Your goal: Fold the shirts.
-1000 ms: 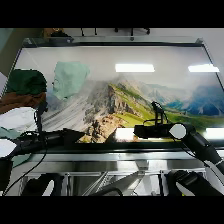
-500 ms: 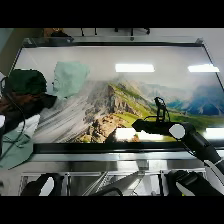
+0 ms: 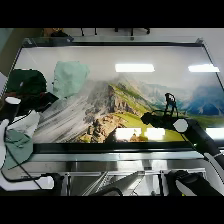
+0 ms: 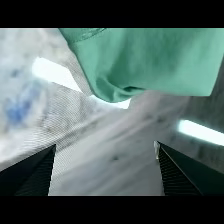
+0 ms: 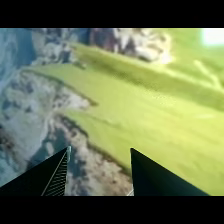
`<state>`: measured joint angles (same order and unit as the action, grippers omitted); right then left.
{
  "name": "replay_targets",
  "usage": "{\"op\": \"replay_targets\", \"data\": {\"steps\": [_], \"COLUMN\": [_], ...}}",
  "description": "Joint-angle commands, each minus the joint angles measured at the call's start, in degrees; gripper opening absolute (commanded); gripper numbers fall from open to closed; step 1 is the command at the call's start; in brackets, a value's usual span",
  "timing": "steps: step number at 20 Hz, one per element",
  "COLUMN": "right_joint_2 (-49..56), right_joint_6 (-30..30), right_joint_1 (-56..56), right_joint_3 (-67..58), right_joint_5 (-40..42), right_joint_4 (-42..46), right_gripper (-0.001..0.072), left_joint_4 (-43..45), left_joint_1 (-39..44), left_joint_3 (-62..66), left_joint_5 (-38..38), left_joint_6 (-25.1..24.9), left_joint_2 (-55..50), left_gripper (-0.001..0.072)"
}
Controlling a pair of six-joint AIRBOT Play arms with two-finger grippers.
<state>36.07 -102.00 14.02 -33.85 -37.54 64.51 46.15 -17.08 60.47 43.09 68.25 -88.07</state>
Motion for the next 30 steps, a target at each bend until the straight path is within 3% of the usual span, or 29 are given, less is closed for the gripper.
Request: {"op": "replay_targets", "data": {"steps": [1, 6, 7, 8, 9, 11, 12, 13, 17, 22, 26, 30], "right_joint_2": [2.5, 3.2, 3.2, 3.2, 3.2, 3.2, 3.2, 3.2, 3.1, 0.1, -8.0, -16.6], "right_joint_6": [0.2, 0.2, 0.2, 0.2, 0.2, 0.2, 0.2, 0.3, 2.3, 2.6, 2.6, 2.6], "right_joint_1": [-1.0, -1.0, -1.0, -1.0, -1.0, -1.0, -1.0, -1.0, -1.0, -1.0, -1.1, -1.1], "right_joint_3": [0.0, 0.0, 0.0, 0.0, 0.0, 0.0, 0.0, 0.0, 0.0, -0.1, -0.1, -0.2], "right_joint_5": [0.2, 0.0, 0.0, 0.0, -0.1, -0.5, -0.8, -1.2, -4.1, -11.4, -13.5, -13.6], "right_joint_4": [0.2, 0.2, 0.2, 0.2, 0.2, 0.2, 0.2, 0.3, 0.2, 0.2, 0.2, 0.2], "right_gripper": [0.0432, 0.0432, 0.0432, 0.0432, 0.0431, 0.0417, 0.0304, 0.0253, 0.0253, 0.0252, 0.0248, 0.0258], "left_joint_4": [0.2, 0.3, 0.3, 0.3, 0.3, 0.3, 0.2, 0.1, -4.7, -7.2, -7.2, -7.2], "left_joint_1": [4.2, 7.2, 7.2, 6.9, 6.4, 6.1, 6.1, 6.3, 11.3, 23.6, 32.9, 36.5], "left_joint_3": [8.3, 19.1, 20.7, 22.0, 23.2, 24.9, 25.7, 26.5, 30.7, 37.1, 37.4, 37.4], "left_joint_5": [-3.3, -3.1, -2.0, -0.6, 1.4, 5.4, 7.3, 9.1, 17.2, 25.6, 20.4, 14.9], "left_joint_6": [0.0, 0.4, 1.2, 1.9, 2.2, 2.9, 2.9, 2.9, 2.7, 3.3, 4.9, 7.0], "left_joint_2": [-10.8, -20.4, -21.6, -22.4, -22.6, -21.6, -20.4, -19.0, -10.3, 0.8, 8.9, 13.6], "left_gripper": [0.0698, 0.0695, 0.0525, 0.0221, 0.001, 0.0011, 0.001, 0.001, 0.001, 0.001, 0.001, 0.001]}}
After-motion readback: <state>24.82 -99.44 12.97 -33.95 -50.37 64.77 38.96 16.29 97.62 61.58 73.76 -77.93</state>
